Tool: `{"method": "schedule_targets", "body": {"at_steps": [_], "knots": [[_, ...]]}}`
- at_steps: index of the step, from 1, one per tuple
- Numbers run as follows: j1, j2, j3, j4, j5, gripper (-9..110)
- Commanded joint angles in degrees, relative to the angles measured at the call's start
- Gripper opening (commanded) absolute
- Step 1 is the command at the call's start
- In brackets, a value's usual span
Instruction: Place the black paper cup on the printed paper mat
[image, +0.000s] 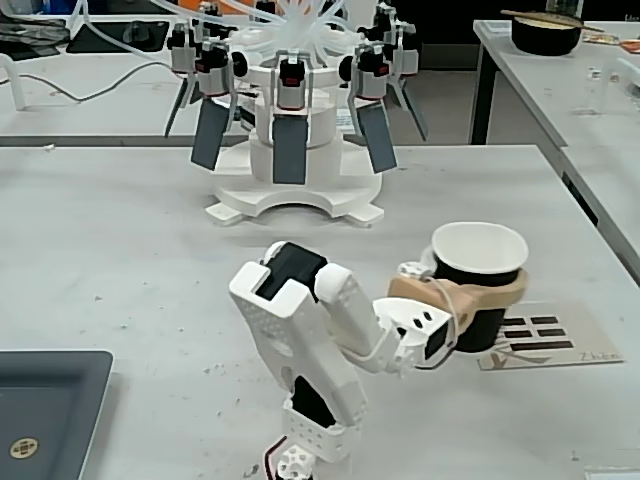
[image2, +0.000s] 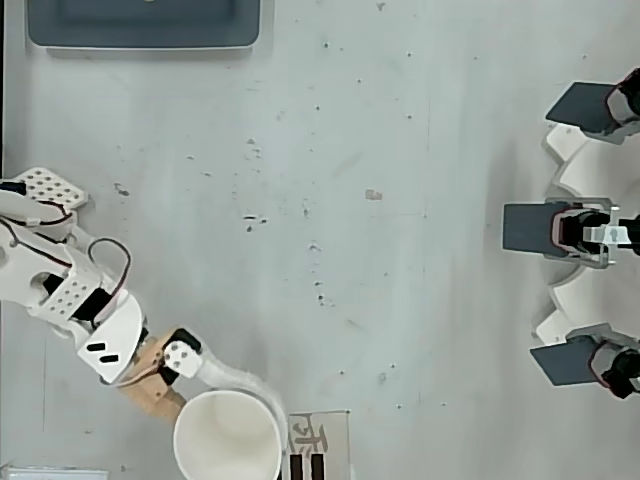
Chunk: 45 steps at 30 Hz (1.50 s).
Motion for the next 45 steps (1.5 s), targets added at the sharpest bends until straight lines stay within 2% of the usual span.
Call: {"method": "schedule_targets", "body": {"at_steps": [1, 28, 45], "knots": [[2.64, -1.85, -4.22, -2.02, 0.35, 9], [6.24, -33.93, -38.14, -4.04, 0.18, 9], [3.87, -44.12, -45.35, -6.94, 0.44, 9]]}}
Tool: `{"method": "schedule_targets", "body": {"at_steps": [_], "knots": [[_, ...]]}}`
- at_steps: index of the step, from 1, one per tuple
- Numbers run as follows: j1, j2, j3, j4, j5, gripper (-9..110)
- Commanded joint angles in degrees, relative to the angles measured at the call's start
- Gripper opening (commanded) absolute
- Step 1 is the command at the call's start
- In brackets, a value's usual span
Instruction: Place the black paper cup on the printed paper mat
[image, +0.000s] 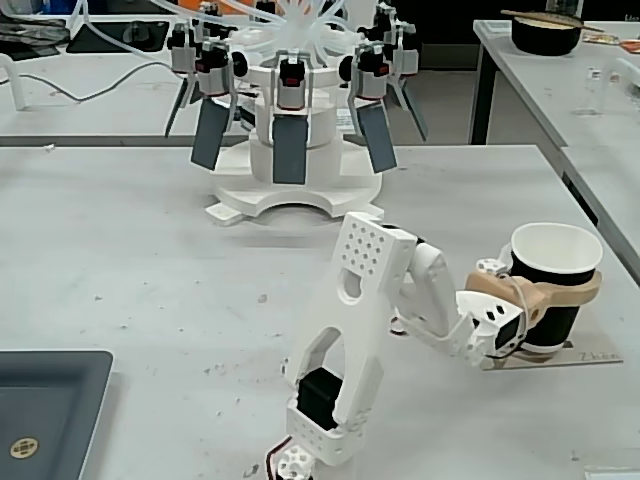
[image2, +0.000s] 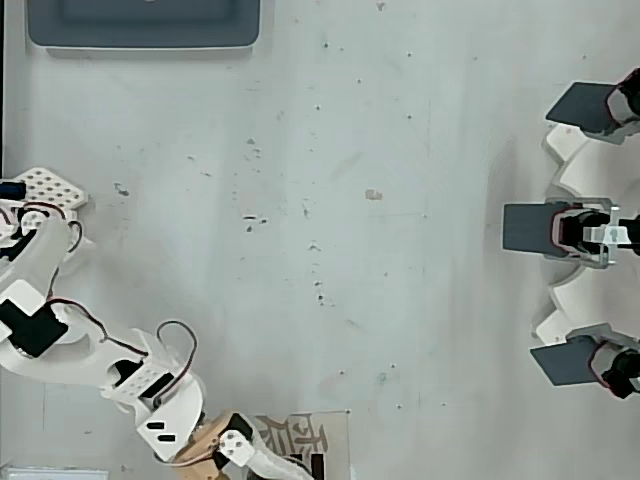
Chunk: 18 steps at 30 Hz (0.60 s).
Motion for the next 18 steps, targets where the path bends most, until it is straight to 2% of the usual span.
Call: {"method": "schedule_targets", "body": {"at_steps": [1, 18], "knots": [[-1.58, 0.53, -3.43, -1.76, 0.26, 9], [-2.37, -4.22, -6.68, -1.76, 0.26, 10]]}}
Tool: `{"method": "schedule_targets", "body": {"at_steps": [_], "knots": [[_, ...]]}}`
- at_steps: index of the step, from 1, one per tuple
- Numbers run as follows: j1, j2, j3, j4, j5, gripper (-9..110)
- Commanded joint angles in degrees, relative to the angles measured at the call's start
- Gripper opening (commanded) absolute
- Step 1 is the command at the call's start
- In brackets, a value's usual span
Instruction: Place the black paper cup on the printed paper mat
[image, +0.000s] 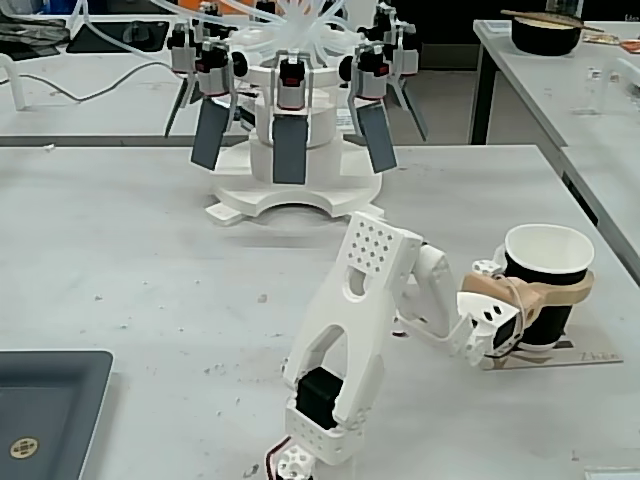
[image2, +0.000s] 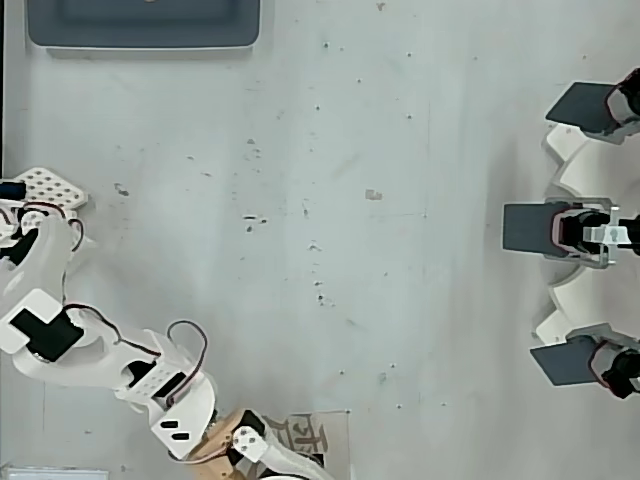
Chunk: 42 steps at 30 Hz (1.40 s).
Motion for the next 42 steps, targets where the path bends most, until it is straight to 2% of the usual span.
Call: {"method": "schedule_targets", "body": {"at_steps": [1, 6, 23, 32, 42], "knots": [[-0.97, 0.53, -2.11, -1.41, 0.35, 10], [-0.97, 0.35, -1.85, -1.41, 0.35, 15], [2.99, 4.83, 1.93, -1.49, -0.35, 46], [4.22, 13.1, 11.34, -2.55, -1.14, 53], [4.22, 24.43, 25.31, -6.68, -2.11, 54]]}}
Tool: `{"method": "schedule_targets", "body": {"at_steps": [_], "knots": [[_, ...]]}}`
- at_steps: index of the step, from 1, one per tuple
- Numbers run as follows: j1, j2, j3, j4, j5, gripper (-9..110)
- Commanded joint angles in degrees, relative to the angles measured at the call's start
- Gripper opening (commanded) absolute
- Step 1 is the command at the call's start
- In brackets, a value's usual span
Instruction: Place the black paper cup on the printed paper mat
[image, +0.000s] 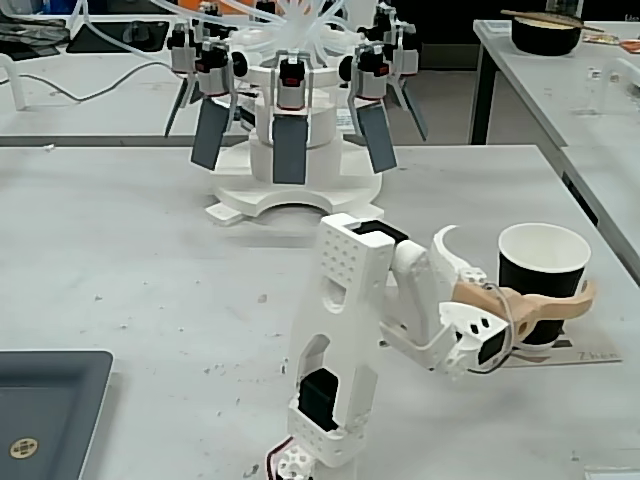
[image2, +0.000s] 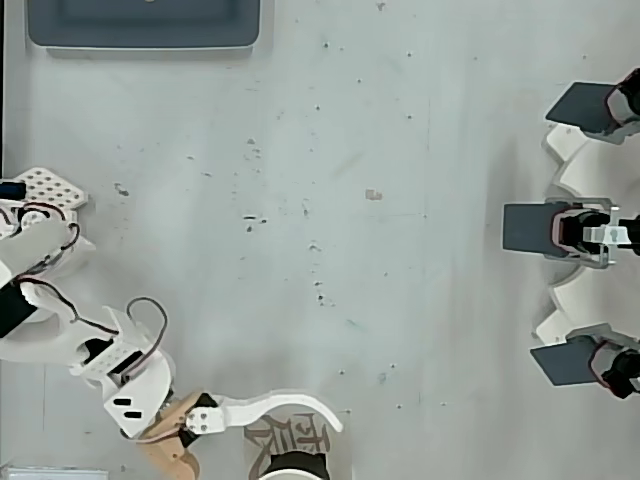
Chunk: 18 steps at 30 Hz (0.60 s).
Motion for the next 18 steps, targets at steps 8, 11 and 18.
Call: {"method": "schedule_targets", "body": {"at_steps": [8, 11, 18], "knots": [[0.35, 14.41, 8.96, -3.87, -0.97, 55], [-0.18, 18.81, 12.83, -4.31, -0.97, 55], [-5.54, 30.76, 21.8, -4.04, -1.14, 56]]}}
